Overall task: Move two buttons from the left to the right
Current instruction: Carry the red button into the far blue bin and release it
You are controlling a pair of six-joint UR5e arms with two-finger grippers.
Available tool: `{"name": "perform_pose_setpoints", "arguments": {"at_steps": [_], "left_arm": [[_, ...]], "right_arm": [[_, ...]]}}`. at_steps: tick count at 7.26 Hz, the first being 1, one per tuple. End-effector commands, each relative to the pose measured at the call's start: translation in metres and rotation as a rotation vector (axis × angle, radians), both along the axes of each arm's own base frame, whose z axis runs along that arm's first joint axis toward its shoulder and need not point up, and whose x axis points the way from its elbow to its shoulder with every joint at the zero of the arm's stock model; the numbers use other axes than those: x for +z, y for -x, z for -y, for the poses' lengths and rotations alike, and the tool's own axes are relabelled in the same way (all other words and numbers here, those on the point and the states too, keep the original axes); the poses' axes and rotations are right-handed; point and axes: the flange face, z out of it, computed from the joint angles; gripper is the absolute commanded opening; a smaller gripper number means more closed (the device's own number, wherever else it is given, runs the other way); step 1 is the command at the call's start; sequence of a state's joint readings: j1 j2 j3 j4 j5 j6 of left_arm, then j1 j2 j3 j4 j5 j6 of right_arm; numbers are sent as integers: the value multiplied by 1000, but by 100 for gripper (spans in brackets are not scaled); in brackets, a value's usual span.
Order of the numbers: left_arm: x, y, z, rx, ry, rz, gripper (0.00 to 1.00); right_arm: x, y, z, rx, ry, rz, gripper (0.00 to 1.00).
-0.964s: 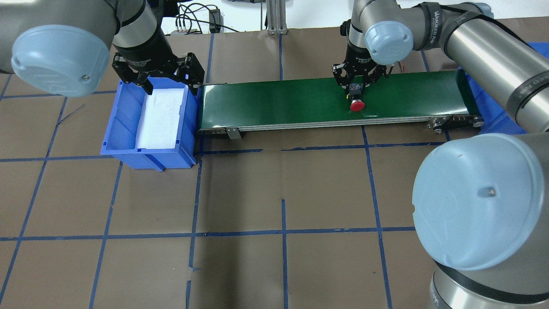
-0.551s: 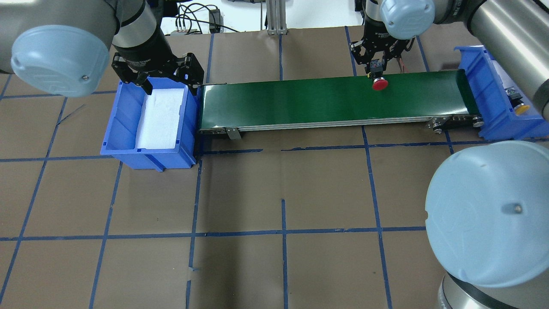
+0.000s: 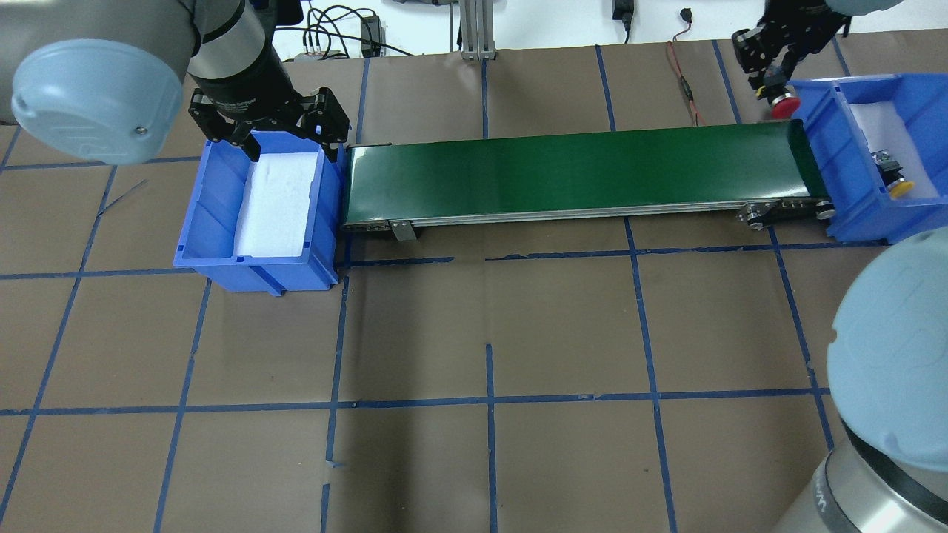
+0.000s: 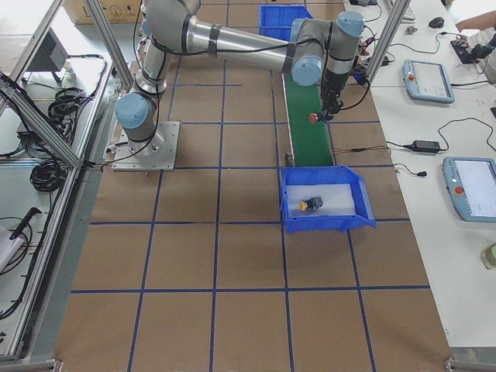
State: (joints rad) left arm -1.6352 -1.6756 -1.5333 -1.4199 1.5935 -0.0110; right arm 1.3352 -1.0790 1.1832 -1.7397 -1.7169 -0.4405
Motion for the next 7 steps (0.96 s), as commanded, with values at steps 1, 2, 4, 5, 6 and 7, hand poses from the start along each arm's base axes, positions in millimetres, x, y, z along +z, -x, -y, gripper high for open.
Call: {"name": "perform_pose_setpoints", "arguments": {"at_steps": [1,2,4,5,6,7], "left_arm": [[5,-3,2,7,-2,-1,100],[5,-1,2,3,-1,0,100],[6,-2,2,5,3,5,100],[7,-3,2,5,3,3,100],[7,-3,0,5,1,3,100],[5,-3,1,5,0,5,100]], "right_arm": [[14,89,3,65,16,-12,13],[13,95,14,90,23,-18,13],[3,122,26,83,27,-21,13],[-17,151,28,49,8,-4,14],[-21,166,28,40,11,5,14],[-27,183,26,29,6,8,14]]}}
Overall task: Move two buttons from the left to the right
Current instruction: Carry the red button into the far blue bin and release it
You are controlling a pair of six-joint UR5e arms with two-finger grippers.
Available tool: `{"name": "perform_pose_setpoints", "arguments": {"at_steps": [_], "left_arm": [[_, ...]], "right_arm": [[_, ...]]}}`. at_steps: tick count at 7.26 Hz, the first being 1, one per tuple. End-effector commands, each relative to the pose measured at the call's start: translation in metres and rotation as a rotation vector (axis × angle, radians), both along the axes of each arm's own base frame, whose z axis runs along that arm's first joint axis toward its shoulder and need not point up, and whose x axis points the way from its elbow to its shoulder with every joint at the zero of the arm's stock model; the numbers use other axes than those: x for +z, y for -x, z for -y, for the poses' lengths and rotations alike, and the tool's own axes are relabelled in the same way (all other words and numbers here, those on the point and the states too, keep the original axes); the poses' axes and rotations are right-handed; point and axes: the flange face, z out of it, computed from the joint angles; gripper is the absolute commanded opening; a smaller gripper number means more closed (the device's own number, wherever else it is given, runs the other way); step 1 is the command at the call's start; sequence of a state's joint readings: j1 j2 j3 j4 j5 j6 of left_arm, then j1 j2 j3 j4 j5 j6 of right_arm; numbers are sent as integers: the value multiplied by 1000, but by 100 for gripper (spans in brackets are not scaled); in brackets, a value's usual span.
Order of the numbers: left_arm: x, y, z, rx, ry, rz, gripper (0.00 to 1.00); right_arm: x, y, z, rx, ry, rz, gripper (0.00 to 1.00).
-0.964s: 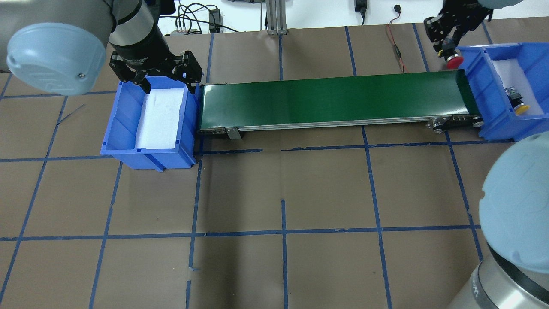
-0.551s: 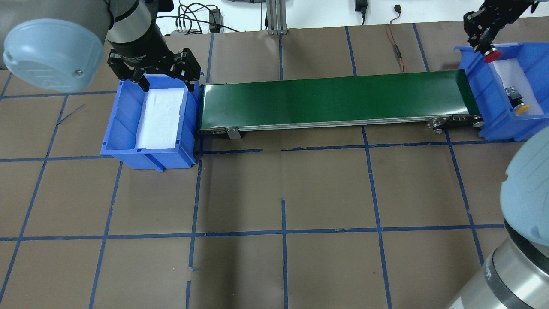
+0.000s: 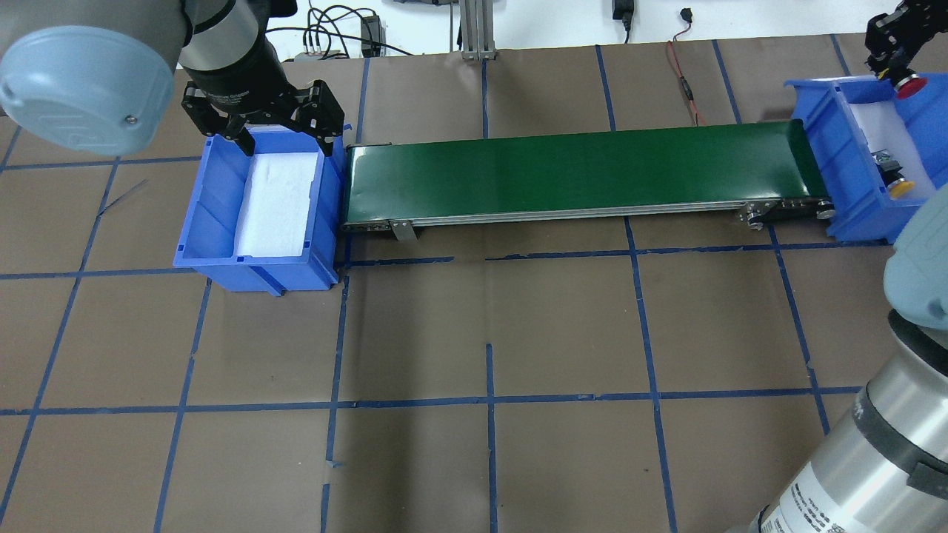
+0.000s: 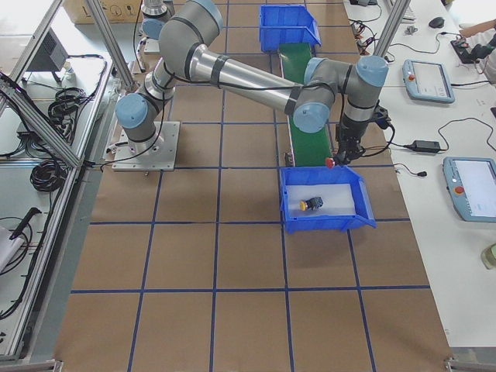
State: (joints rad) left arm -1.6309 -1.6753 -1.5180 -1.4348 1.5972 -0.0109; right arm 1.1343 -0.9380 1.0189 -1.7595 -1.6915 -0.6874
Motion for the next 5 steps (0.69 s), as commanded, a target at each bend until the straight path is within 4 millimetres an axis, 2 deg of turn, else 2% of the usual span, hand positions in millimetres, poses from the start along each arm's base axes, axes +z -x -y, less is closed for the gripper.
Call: {"name": "perform_pose_setpoints", "arguments": {"at_steps": [1,2,5], "left_arm": [[0,0,-2,1,-1,6,100],[1,-1,-3,2,-1,4,100],[-1,-1,-5,0,-4,5,100]], "right_arm": [[-36,40,2,-32,-28,20,14],[-51,43,6,-39,-35,25,14],[-81,49,18,-47,-18,20,15]]}}
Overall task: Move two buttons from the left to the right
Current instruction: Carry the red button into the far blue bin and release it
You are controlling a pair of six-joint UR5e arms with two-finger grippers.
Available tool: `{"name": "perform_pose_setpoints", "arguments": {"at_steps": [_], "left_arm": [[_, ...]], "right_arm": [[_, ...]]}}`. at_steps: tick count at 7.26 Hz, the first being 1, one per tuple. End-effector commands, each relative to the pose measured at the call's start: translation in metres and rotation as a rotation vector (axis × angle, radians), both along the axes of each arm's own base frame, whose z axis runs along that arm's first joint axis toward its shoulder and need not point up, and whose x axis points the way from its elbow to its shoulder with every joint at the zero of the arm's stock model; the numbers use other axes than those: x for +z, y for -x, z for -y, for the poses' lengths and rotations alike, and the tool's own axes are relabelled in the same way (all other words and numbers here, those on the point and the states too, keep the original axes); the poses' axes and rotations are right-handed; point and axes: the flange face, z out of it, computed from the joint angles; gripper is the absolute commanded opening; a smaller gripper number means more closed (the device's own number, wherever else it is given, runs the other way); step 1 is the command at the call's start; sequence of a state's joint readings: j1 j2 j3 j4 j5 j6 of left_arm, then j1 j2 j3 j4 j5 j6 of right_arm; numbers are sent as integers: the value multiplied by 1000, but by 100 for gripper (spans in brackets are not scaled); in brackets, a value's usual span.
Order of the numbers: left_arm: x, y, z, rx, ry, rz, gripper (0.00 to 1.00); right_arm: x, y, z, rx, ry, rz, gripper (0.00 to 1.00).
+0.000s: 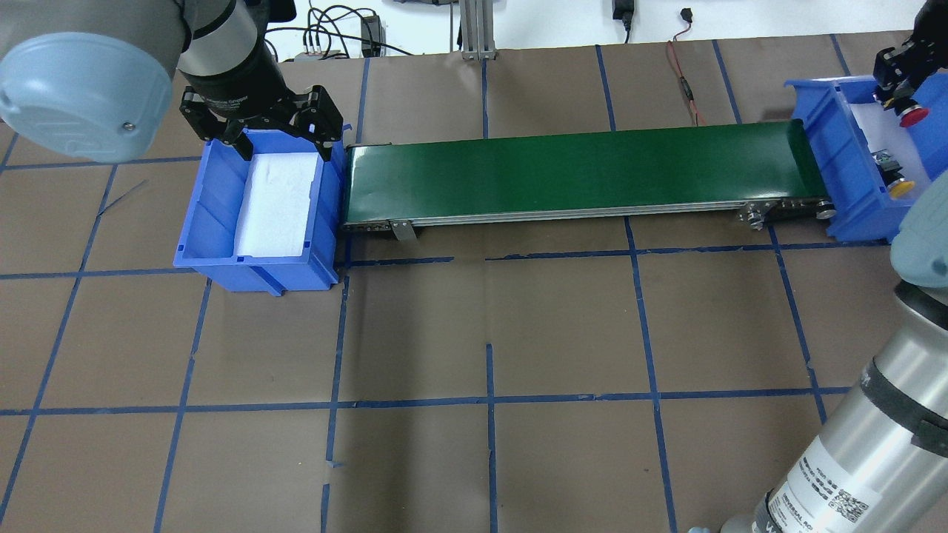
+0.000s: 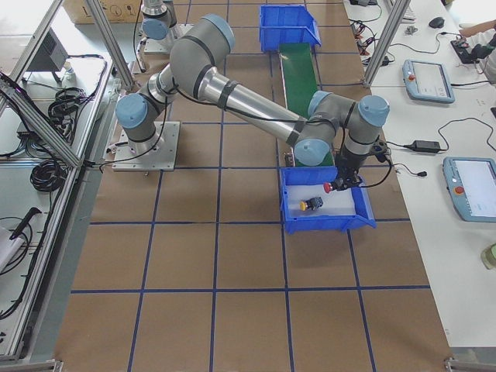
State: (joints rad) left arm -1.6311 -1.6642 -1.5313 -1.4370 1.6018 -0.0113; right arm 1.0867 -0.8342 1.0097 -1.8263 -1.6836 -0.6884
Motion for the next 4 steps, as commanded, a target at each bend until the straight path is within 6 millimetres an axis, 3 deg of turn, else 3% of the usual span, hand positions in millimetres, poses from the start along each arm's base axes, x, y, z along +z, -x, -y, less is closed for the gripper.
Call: {"name": "perform_pose_setpoints", "arguments": {"at_steps": [1,4], "left_arm": [[-1,0,-1,0,-3,0,100],[-2,0,-2,-2,-5,0,100]], "right_arm": [[-24,2,7,0,2,20,16],[-67,5,17,0,-2,62,18]]}}
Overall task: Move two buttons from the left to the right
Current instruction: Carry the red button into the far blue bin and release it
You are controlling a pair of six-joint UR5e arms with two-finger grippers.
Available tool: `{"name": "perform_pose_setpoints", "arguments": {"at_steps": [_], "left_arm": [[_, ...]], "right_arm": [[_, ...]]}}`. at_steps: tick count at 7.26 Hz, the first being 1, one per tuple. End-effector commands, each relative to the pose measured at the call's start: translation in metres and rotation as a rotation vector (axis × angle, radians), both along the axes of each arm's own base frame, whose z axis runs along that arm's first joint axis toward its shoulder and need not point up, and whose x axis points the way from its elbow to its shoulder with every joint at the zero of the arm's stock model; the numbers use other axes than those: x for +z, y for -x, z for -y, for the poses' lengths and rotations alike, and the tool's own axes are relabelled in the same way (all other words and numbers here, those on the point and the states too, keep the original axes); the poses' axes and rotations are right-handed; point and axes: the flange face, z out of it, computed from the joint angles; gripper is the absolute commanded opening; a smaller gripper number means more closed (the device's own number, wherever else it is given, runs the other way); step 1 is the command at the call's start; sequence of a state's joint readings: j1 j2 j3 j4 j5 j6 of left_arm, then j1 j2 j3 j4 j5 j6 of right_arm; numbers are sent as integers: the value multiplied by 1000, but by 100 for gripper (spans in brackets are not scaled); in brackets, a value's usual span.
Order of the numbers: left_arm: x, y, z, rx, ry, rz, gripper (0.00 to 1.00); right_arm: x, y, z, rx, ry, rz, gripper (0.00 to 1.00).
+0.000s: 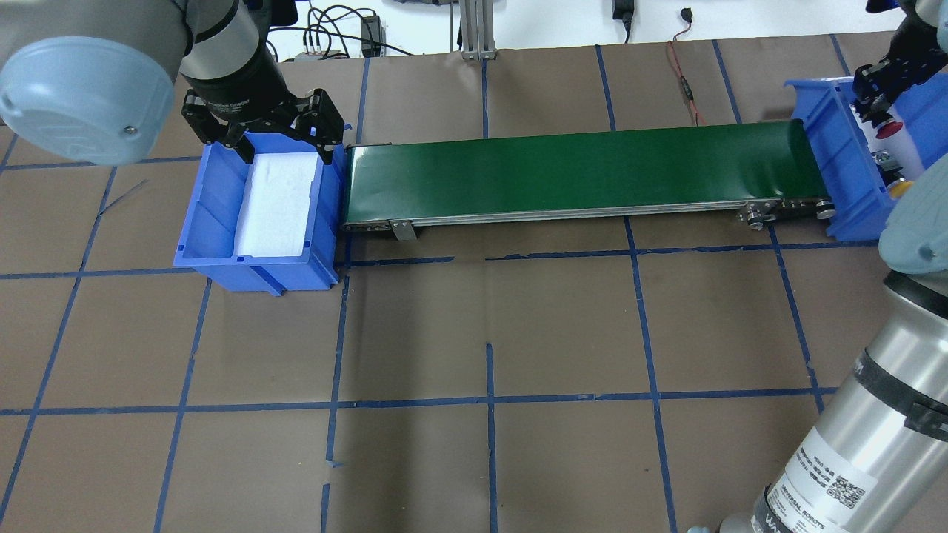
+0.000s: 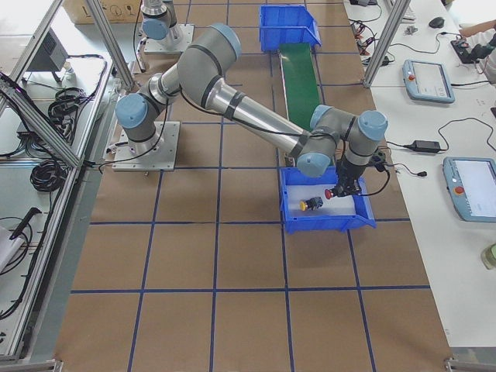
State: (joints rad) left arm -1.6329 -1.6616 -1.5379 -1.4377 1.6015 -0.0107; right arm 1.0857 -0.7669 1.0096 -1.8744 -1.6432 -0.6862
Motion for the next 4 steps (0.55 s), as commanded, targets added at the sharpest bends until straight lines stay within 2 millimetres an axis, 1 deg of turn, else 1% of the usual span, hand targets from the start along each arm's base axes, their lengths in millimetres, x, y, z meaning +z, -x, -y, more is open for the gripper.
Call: {"name": "perform_pose_setpoints", "arguments": {"at_steps": [1,2,3,4], "left_arm": [[0,-1,0,2,0,0,100],[0,0,0,1,0,0,100],[0,0,0,1,0,0,100],[0,0,0,1,0,0,100]], "right_arm": [[-17,3,4,-3,1,12,19],[-25,6,3,-1,-9,15,25],[-26,7,2,0,-20,4,33],[-24,14,-2,-13,-23,6,39]]}}
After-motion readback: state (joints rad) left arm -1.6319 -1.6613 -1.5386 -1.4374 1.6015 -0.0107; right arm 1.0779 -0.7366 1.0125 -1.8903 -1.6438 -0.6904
